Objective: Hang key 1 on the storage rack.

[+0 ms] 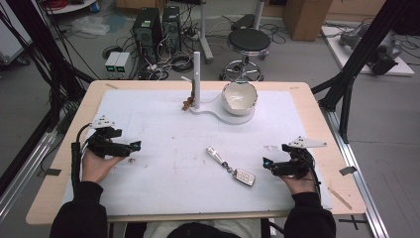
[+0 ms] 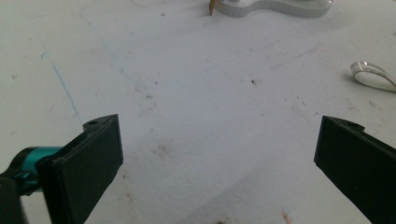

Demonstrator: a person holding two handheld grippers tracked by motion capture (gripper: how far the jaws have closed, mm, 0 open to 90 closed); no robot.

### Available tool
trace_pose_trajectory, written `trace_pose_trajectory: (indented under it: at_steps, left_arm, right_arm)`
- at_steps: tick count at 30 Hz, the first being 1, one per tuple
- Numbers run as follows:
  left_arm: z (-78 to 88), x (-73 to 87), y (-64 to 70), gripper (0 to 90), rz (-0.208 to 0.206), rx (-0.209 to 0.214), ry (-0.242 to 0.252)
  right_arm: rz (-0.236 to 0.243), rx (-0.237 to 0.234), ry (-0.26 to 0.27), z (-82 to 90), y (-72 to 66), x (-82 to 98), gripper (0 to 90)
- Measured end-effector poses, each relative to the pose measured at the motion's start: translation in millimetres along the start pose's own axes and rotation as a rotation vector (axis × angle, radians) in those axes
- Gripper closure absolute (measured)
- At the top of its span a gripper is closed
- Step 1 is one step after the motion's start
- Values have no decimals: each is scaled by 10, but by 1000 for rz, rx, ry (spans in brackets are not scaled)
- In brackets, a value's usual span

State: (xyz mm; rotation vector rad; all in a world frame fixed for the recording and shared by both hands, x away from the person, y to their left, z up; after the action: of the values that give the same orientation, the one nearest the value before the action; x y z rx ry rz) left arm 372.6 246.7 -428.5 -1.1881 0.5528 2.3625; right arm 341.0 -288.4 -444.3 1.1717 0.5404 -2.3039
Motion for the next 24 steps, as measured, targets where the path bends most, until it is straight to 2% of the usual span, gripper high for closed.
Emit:
trace_pose_trajectory:
  at_steps: [4, 10, 19, 24]
  left_arm:
    - [53, 114, 16, 16, -10, -1, 10]
    - [153, 258, 2, 17, -4, -4, 27]
    - [228, 364, -8, 17, 1, 7, 22]
    - [324, 441, -28, 17, 25, 11, 36]
  right_arm:
    - [3, 1, -5, -13, 7, 7, 11]
    - [-4, 5, -7, -14, 11, 10, 11]
    - [-8, 7, -8, -9, 18, 19, 11]
    - [-10, 8, -7, -9, 16, 18, 11]
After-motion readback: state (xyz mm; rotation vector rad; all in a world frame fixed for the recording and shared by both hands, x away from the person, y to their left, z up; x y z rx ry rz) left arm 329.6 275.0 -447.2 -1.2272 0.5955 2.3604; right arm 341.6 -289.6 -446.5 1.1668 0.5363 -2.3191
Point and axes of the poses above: each handheld gripper's, and its own axes: z roughly backward along the jaws, x roughly out of its underside, y roughly to its right, the point moved 4 cm from there along -z, roughly forward along the jaws, and after that the axes turned 1 degree about -x, right-handed, at the moved point
